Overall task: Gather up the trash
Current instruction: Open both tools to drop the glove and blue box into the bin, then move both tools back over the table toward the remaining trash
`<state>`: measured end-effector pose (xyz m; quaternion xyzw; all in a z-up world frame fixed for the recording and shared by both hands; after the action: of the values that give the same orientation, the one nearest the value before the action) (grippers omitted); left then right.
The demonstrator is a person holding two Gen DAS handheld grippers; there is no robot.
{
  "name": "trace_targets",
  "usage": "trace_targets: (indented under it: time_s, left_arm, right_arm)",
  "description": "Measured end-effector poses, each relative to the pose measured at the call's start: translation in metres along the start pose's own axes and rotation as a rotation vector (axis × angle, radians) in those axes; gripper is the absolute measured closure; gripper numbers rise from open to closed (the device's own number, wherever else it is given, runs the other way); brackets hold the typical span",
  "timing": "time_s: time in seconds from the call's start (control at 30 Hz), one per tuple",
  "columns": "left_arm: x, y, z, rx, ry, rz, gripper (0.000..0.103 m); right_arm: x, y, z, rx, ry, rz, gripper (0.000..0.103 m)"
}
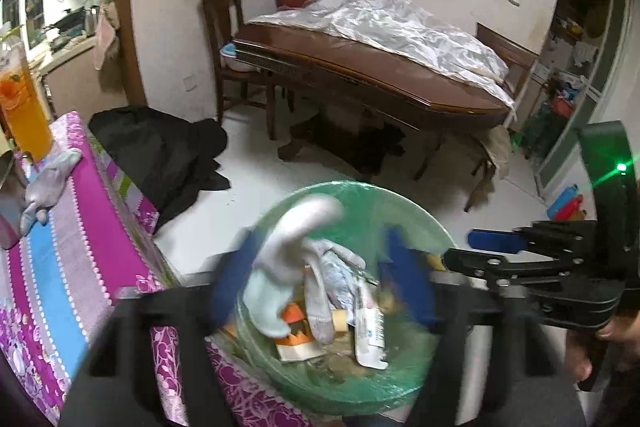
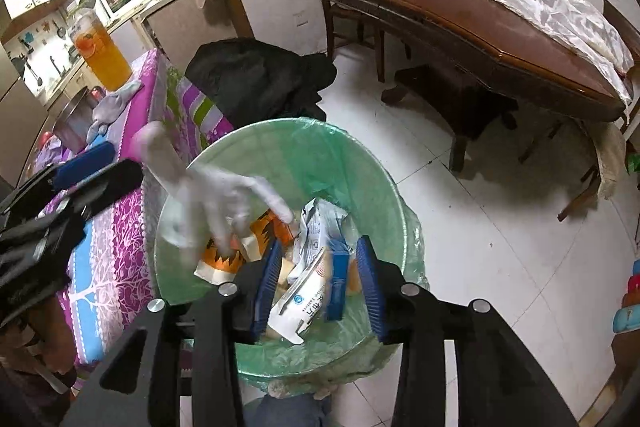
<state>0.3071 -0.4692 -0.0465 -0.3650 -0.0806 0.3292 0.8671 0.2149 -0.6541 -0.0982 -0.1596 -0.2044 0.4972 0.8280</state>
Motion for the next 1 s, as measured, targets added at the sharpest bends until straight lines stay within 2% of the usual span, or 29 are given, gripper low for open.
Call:
trace_targets:
  time_s: [0.7,0.73,0.83,0.87,0.93,1.0]
  left_arm:
    - [0.002,0.004,-0.004,0.019,0.002,0.01,0.032]
    - [0.002,0.005,-0.005,0.019,-0.001,0.01,0.031]
    - [0.012,0.013,-0.002,0.022,-0.011,0.015,0.031]
    - [0.017,0.017,0.002,0.021,-0.026,0.018,0.031]
    - [0.031,0.024,0.009,0.017,-0.047,0.023,0.03]
    - [0.049,0.035,0.022,0.012,-0.088,0.019,0.029]
  right_arm:
    - [-0.001,0.003,-0.003,-0.004,-0.017,-0.017,0.062]
    - [-0.001,0.003,-0.002,-0.008,-0.019,-0.018,0.059]
    - [0.005,0.002,0.009,-0.066,-0.011,-0.004,0.038]
    - [0.01,0.002,0.017,-0.105,-0.001,0.01,0.028]
    - [0.024,0.002,0.036,-0.203,0.005,0.035,0.018]
    - [0.04,0.005,0.054,-0.308,0.024,0.063,0.014]
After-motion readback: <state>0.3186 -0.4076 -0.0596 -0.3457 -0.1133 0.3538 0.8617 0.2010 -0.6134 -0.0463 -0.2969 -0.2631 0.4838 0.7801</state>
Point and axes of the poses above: each gripper's, at about its wrist camera, not at the fingertips, and z roughly against the way its jaws point, x to its left, y to its underside, the point moved 6 cm from there along -z, roughly the way its jaws point, and after that the axes turned 2 degrees about x, right-handed, at the moved point
